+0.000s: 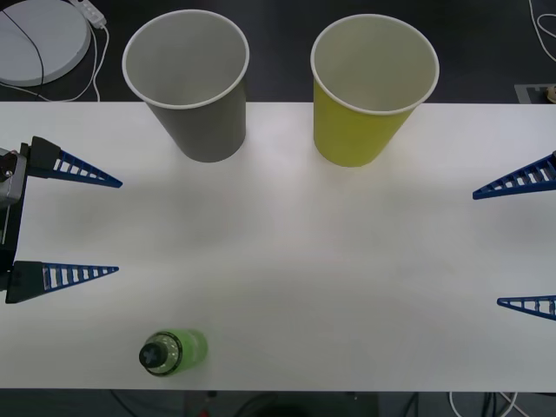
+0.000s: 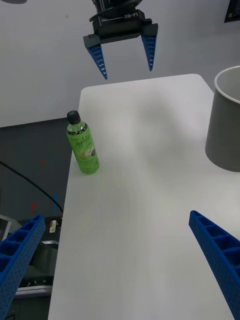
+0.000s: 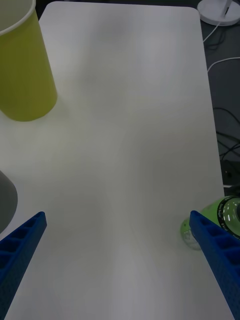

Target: Put the can into the green bin and the plastic bottle into the gray bin

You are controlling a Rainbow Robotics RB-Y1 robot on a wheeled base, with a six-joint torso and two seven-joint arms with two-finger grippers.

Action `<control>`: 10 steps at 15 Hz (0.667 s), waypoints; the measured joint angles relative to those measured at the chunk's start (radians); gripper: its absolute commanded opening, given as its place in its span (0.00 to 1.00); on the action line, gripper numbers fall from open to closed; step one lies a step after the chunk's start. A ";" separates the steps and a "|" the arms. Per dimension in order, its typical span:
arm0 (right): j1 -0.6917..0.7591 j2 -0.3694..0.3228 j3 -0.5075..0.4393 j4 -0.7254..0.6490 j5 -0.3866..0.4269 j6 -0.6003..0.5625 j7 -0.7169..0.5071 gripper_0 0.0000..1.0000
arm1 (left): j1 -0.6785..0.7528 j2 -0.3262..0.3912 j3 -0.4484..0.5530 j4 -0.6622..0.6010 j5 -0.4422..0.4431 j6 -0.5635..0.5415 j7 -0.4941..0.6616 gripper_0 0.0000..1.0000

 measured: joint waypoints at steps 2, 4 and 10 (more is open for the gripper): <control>0.000 0.000 0.000 0.000 0.000 0.000 0.000 1.00 | 0.000 0.000 0.000 0.000 0.000 0.000 0.000 1.00; 0.000 0.000 0.000 0.000 0.000 0.000 0.000 1.00 | 0.000 0.000 0.000 0.000 0.000 0.000 0.000 1.00; 0.000 0.000 0.000 0.000 0.000 0.000 0.000 1.00 | 0.018 0.049 -0.026 0.009 0.035 0.018 -0.004 1.00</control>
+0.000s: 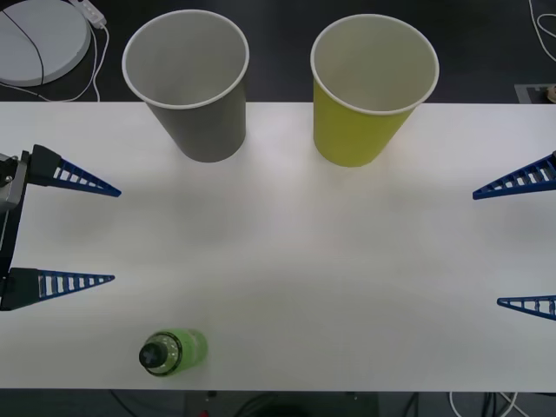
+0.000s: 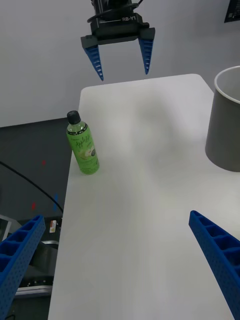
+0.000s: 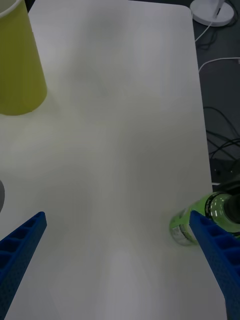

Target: Put the can into the green bin and the plastic bottle into the gray bin

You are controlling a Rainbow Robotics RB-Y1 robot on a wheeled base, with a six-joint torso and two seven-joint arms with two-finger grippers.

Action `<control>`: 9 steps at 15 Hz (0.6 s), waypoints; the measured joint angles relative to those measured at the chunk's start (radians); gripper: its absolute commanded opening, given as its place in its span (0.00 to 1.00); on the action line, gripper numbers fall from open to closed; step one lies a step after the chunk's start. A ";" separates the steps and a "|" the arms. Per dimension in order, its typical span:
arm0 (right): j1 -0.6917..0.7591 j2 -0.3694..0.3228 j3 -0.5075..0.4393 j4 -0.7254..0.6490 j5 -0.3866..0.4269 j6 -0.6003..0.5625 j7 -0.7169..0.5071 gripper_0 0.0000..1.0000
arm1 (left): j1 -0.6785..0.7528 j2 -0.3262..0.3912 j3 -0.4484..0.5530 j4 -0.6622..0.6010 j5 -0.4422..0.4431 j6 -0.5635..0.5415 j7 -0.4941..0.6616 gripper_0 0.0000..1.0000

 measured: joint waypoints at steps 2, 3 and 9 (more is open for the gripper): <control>0.000 0.000 0.000 0.000 0.000 0.000 0.000 1.00 | 0.015 0.022 0.000 0.016 0.038 0.009 -0.010 1.00; 0.000 0.000 0.000 0.000 0.000 0.000 0.000 1.00 | 0.036 0.026 0.000 0.035 0.074 0.022 -0.045 1.00; 0.000 0.000 0.000 0.000 0.000 0.000 0.000 1.00 | 0.163 0.026 0.000 0.132 0.208 0.056 -0.322 1.00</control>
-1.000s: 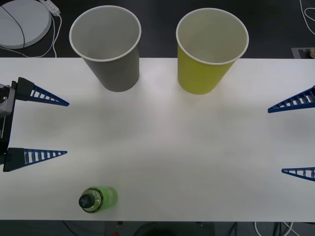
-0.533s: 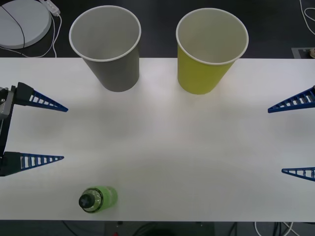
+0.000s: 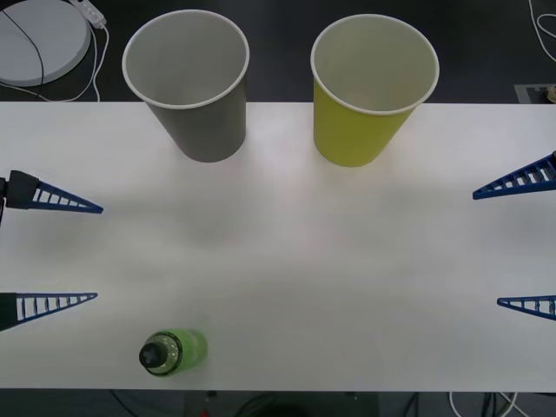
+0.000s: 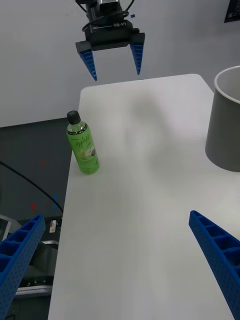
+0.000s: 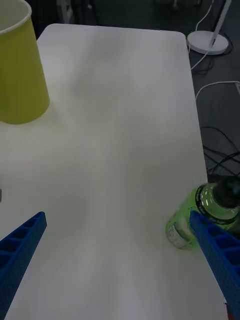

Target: Put the can into the green bin and the plastic bottle into the gray bin

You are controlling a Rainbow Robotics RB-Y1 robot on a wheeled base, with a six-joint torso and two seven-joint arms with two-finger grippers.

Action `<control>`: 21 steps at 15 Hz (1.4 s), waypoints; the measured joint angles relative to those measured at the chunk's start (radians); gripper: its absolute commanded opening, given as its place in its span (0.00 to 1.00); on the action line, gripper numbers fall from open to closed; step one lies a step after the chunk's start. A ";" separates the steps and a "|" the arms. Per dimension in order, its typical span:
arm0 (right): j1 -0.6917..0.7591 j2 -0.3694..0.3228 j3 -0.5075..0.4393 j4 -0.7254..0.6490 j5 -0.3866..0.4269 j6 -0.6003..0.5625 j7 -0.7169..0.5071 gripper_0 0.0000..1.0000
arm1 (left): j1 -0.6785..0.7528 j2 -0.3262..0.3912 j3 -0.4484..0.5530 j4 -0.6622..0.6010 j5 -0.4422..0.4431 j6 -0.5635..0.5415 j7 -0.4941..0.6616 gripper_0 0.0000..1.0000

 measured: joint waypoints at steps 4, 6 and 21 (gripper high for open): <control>0.000 0.000 0.000 0.000 0.000 0.000 0.000 1.00 | 0.060 0.000 0.000 0.052 0.036 -0.006 -0.131 1.00; 0.000 0.000 0.000 0.000 0.000 0.000 0.000 1.00 | 0.072 0.000 0.000 0.103 0.055 -0.051 -0.194 1.00; 0.000 0.000 0.000 0.000 0.000 0.000 0.000 1.00 | 0.267 -0.065 0.000 0.339 0.136 -0.154 -0.552 1.00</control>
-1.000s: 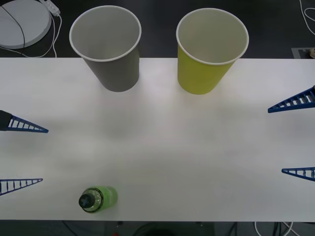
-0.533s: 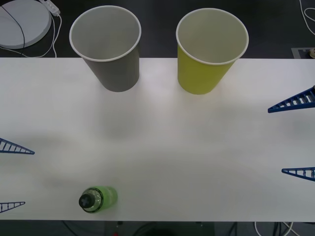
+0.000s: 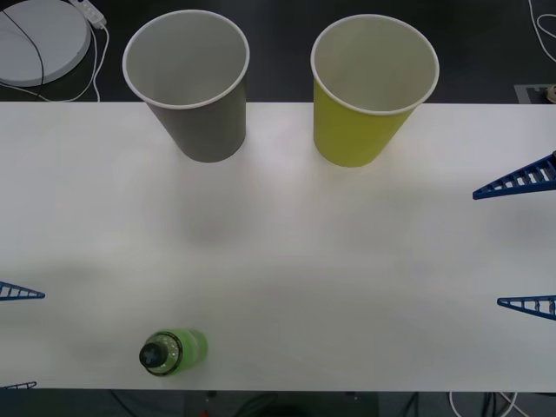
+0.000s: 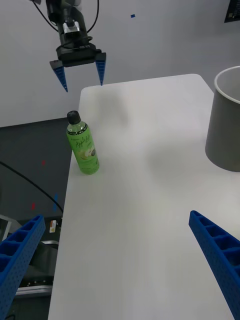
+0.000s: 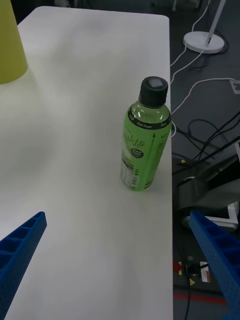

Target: Put the can into the green bin and the plastic bottle into the gray bin

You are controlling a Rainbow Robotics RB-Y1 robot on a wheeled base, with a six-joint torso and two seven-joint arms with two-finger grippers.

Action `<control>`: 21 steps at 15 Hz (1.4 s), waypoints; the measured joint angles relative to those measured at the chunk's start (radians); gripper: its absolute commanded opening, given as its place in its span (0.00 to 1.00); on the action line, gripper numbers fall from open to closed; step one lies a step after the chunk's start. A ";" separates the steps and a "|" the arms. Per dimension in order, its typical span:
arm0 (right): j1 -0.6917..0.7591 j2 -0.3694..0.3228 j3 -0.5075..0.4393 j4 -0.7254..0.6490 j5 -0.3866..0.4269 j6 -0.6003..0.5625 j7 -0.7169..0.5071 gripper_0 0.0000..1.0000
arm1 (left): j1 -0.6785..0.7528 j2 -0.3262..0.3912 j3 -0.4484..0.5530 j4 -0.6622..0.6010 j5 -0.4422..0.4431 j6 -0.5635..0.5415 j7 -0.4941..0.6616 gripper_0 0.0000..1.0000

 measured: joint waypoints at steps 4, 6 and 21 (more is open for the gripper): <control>0.000 0.000 0.000 0.000 0.000 0.000 0.000 1.00 | 0.045 -0.047 0.000 -0.004 -0.009 0.000 -0.060 1.00; 0.000 0.000 0.000 0.000 0.000 0.000 0.000 1.00 | 0.050 -0.072 0.000 -0.013 -0.039 0.000 -0.067 1.00; 0.000 0.000 0.000 0.000 0.000 0.000 0.000 1.00 | -0.005 -0.247 -0.164 -0.024 -0.136 0.114 -0.096 1.00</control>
